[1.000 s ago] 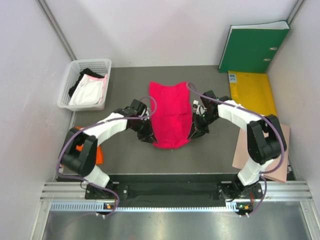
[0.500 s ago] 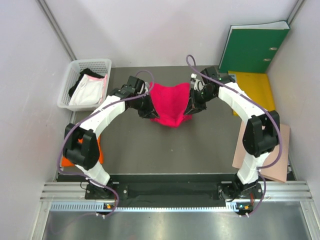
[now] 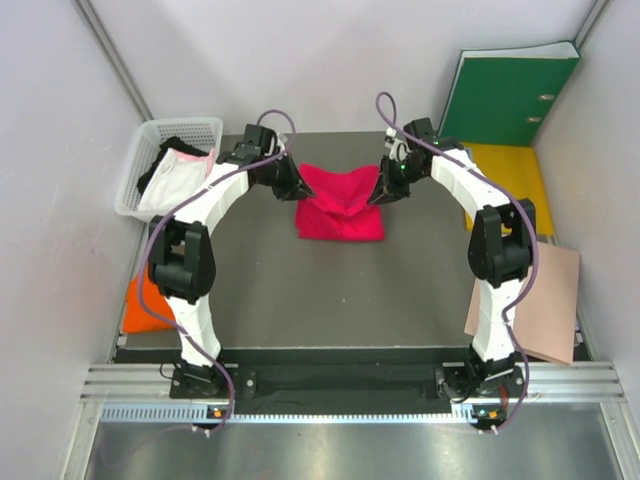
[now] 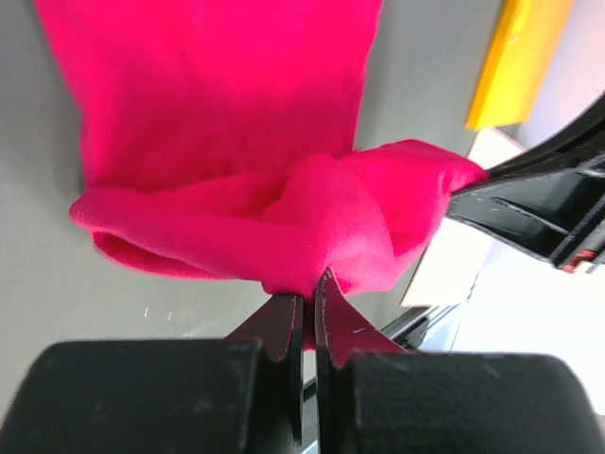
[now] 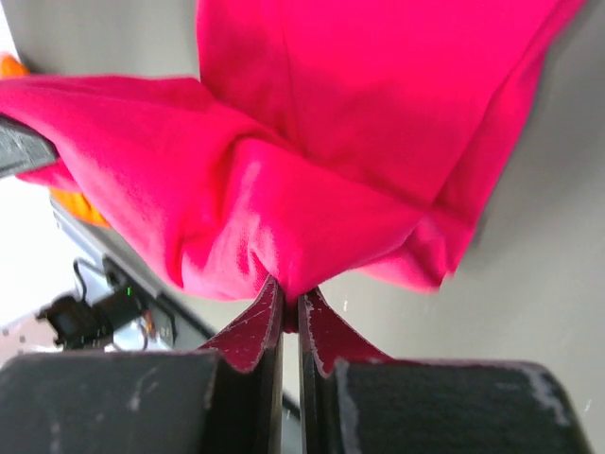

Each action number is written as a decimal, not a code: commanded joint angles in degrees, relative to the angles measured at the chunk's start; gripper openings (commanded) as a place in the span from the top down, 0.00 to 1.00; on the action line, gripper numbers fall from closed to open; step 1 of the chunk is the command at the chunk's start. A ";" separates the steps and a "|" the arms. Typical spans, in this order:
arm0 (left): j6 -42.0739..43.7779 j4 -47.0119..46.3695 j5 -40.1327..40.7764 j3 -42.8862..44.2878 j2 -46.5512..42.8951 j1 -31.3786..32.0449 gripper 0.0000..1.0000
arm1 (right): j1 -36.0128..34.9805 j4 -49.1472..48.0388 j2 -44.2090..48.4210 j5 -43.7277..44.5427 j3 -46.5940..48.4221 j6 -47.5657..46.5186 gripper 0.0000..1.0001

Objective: Fold and stack the t-shirts
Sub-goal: Fold the long partially folded tshirt into a neat square

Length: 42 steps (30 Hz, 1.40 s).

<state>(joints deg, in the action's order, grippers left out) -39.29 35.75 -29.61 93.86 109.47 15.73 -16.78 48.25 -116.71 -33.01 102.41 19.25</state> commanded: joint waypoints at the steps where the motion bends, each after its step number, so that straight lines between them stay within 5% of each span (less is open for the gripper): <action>1: -1.93 -5.86 -5.10 6.15 3.89 -1.31 0.98 | 0.52 -7.29 -2.90 -0.47 6.39 1.58 0.97; 12: -9.75 -17.18 -8.80 9.84 11.27 -2.89 0.92 | 2.36 -16.69 -8.62 -0.30 12.98 6.59 0.96; 19: -16.25 -21.76 -11.97 17.84 21.56 -5.53 0.96 | 3.85 -22.49 -14.06 7.24 14.31 10.98 0.91; 20: -16.95 -22.29 -12.14 19.24 22.62 -5.88 0.58 | 3.86 -23.89 -14.69 8.92 14.31 12.03 0.83; 21: -17.75 -22.04 -12.14 20.21 24.54 -6.75 0.40 | 3.94 -24.34 -15.04 10.59 14.05 12.48 0.76; 22: -18.71 -22.21 -12.06 20.83 25.08 -7.11 0.01 | 3.86 -25.21 -15.39 13.74 13.52 12.74 0.59; 25: -17.15 -23.44 -11.36 20.13 23.25 -7.73 0.01 | 3.77 -30.31 -12.78 16.30 9.22 12.84 0.31; 29: -11.35 -21.61 -10.47 14.18 16.67 -7.64 0.01 | 3.77 -34.27 -4.51 19.91 0.79 10.03 0.11; 42: 3.78 -10.26 1.91 -14.40 -1.97 -3.78 0.01 | 4.65 -29.62 9.38 15.00 -17.75 6.24 0.09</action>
<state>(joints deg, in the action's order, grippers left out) -40.29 21.32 -33.67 86.19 111.48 10.39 -12.62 17.93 -110.63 -15.27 88.86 27.09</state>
